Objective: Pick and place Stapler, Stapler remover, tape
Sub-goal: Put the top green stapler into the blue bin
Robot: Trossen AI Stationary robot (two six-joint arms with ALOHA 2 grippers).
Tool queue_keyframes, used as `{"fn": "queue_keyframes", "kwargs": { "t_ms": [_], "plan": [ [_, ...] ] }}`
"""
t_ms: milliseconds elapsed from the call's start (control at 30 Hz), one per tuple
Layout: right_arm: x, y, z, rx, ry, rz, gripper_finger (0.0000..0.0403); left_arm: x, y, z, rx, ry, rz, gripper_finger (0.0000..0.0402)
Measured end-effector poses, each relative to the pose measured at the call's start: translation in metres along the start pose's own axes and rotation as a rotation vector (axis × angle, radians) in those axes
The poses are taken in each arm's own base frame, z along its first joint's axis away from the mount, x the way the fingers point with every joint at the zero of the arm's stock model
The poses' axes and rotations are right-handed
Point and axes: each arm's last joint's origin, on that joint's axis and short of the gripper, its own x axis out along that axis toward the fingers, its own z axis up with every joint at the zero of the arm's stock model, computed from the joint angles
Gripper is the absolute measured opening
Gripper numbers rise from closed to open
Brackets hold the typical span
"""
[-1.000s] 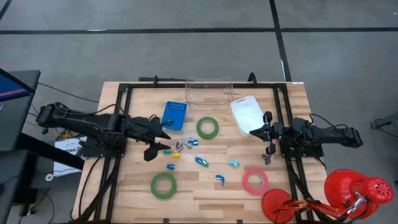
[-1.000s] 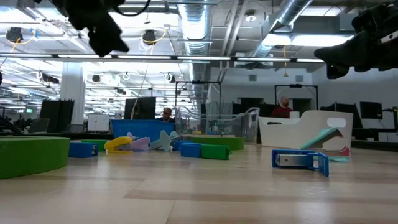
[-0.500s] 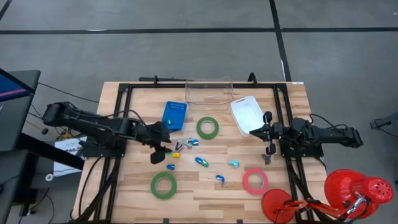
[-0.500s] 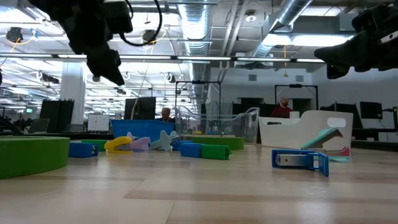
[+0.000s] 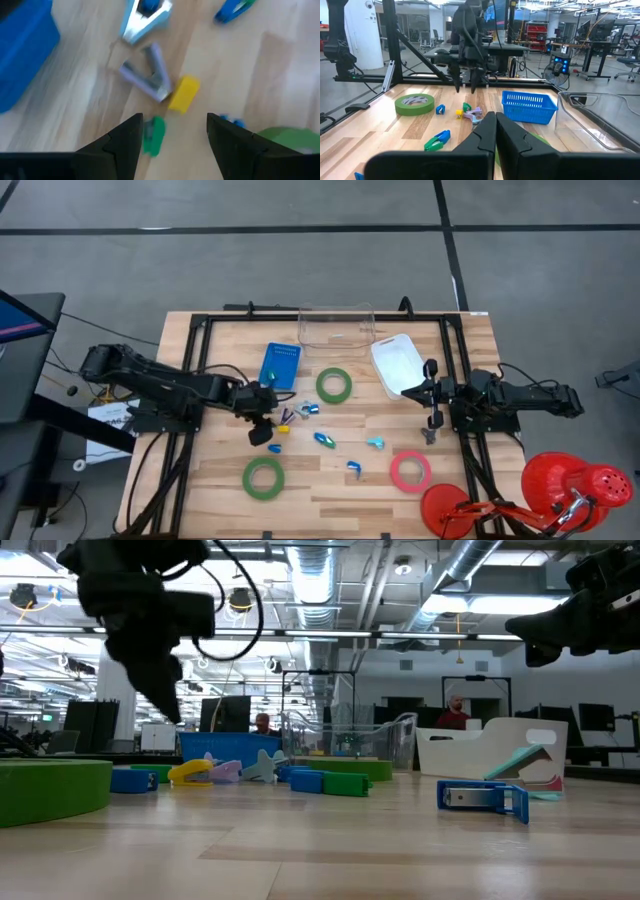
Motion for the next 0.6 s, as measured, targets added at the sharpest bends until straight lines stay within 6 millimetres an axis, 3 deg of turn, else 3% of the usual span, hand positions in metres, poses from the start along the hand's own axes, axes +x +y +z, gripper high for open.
{"fn": "queue_keyframes", "kwargs": {
  "t_ms": [300, 600],
  "plan": [
    [0.0, 0.0, 0.0, 0.0, 0.0, 0.0, 0.0001, 0.015, 0.007, -0.004, -0.011, 0.093, 0.078, 0.0209],
    [0.0, 0.0, 0.0, 0.0, 0.0, 0.0, 0.0001, 0.024, 0.0, -0.01, 0.036, 0.139, 0.083, 0.0209]
  ]
}}
